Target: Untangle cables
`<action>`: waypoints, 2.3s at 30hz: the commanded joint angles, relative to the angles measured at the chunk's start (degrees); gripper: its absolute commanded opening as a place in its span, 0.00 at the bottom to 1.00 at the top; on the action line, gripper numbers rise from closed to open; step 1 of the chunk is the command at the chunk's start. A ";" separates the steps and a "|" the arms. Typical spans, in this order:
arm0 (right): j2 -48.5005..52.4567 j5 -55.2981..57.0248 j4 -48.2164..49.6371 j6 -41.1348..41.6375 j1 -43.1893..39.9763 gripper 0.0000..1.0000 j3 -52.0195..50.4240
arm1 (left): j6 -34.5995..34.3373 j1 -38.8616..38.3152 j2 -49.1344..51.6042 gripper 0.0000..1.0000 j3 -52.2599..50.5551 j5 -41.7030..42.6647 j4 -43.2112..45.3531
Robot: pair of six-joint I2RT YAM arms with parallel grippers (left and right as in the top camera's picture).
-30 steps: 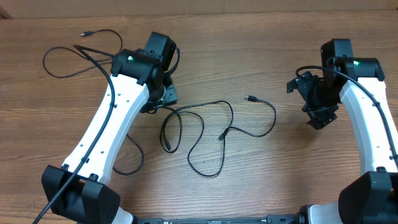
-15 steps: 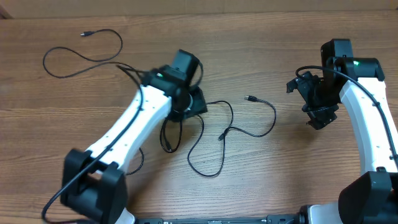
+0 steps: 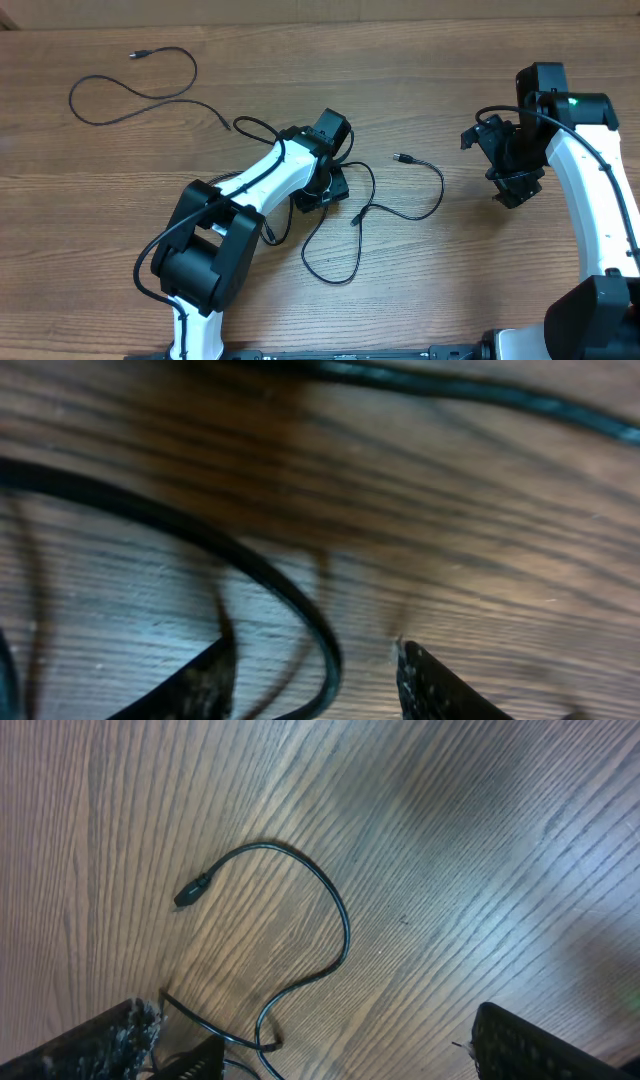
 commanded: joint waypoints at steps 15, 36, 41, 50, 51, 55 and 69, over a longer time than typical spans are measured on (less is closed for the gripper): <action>-0.50 0.11 0.02 -0.22 -0.13 1.00 0.98 | 8.74 0.24 0.81 0.04 12.90 5.20 -19.15; -0.50 0.13 0.02 -0.22 -0.13 1.00 0.98 | 29.09 -5.20 0.87 0.04 42.49 14.36 -44.65; -0.50 0.13 0.02 -0.20 -0.13 1.00 0.98 | 27.26 -10.34 0.92 0.23 42.49 7.23 -43.78; -0.50 0.13 0.02 -0.22 -0.13 1.00 0.98 | 26.03 -10.25 0.92 0.80 42.49 3.19 -45.88; -0.50 0.13 0.02 -0.22 -0.13 1.00 0.98 | 26.03 -8.81 0.92 0.82 42.49 3.10 -47.12; -0.50 0.13 0.02 -0.22 -0.13 1.00 0.98 | 23.89 -4.90 0.92 0.84 42.49 -0.68 -51.12; -0.50 0.13 0.02 -0.22 -0.13 1.00 0.98 | 26.51 4.35 -0.02 1.00 37.75 2.27 -51.15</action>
